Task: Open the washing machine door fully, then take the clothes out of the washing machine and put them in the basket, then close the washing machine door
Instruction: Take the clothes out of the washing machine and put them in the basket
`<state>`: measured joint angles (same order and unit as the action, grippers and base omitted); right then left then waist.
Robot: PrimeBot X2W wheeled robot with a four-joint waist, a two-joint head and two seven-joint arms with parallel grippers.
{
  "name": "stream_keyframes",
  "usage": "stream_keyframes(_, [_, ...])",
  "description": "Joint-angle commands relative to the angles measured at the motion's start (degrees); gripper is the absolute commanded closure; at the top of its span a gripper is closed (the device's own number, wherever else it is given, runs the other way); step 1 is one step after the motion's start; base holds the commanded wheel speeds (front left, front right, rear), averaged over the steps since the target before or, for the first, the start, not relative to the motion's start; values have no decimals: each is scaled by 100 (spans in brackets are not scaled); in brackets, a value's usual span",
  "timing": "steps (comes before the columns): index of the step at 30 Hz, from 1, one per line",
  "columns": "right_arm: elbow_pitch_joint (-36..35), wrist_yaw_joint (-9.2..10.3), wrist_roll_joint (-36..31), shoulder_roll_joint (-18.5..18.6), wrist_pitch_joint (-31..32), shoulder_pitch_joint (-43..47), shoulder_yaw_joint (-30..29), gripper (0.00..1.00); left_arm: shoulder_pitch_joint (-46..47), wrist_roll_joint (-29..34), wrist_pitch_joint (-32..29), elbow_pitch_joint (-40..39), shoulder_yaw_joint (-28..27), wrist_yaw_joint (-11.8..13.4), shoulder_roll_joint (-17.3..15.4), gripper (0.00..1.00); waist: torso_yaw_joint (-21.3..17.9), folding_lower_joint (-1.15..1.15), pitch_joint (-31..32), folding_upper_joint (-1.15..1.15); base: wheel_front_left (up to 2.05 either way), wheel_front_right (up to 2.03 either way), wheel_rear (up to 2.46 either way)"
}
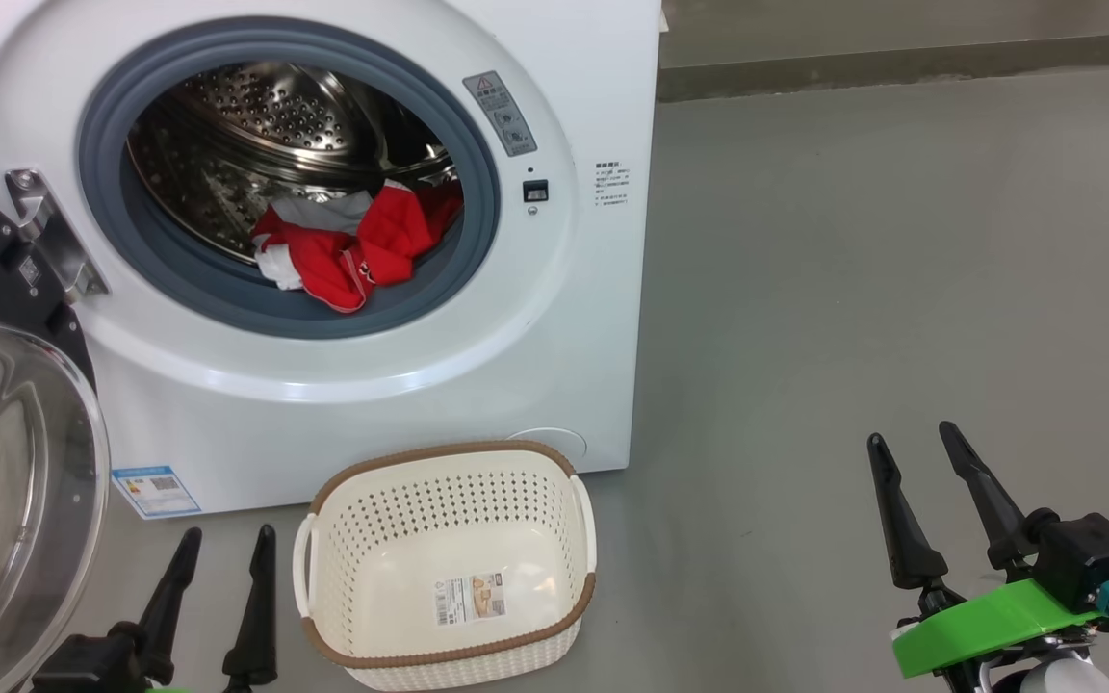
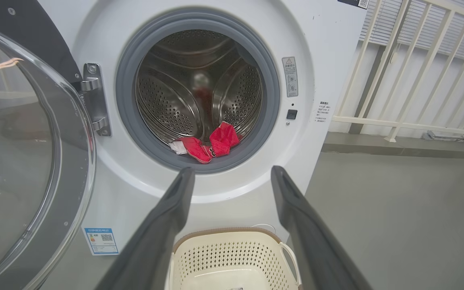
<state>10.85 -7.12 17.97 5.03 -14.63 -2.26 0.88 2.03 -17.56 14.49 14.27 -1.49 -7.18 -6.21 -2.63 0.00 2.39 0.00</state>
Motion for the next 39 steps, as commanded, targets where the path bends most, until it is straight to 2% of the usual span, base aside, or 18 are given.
stream_keyframes(1, [-128,-36,-18,75,-37,-60,135,0,48,-1,51,-186,-196,-31,-59,0,-6,0,8,0,0,0,0])
stream_keyframes(8, [-98,-36,11,85,-37,-57,175,0,22,-40,51,-242,-178,-31,-115,0,-25,0,13,0,0,0,0])
stream_keyframes(17, [-67,-36,44,105,-37,-43,233,0,64,217,51,-143,-261,-18,-91,0,-19,0,18,0,29,-29,0])
stream_keyframes(27, [-46,-36,79,119,-37,-34,311,0,71,185,51,-106,-353,-24,-4,0,-43,0,-7,0,160,-160,0])
stream_keyframes(39, [-36,-36,70,97,-37,-42,279,0,70,75,51,-186,-257,-29,-77,0,-36,0,-39,0,129,-129,0])
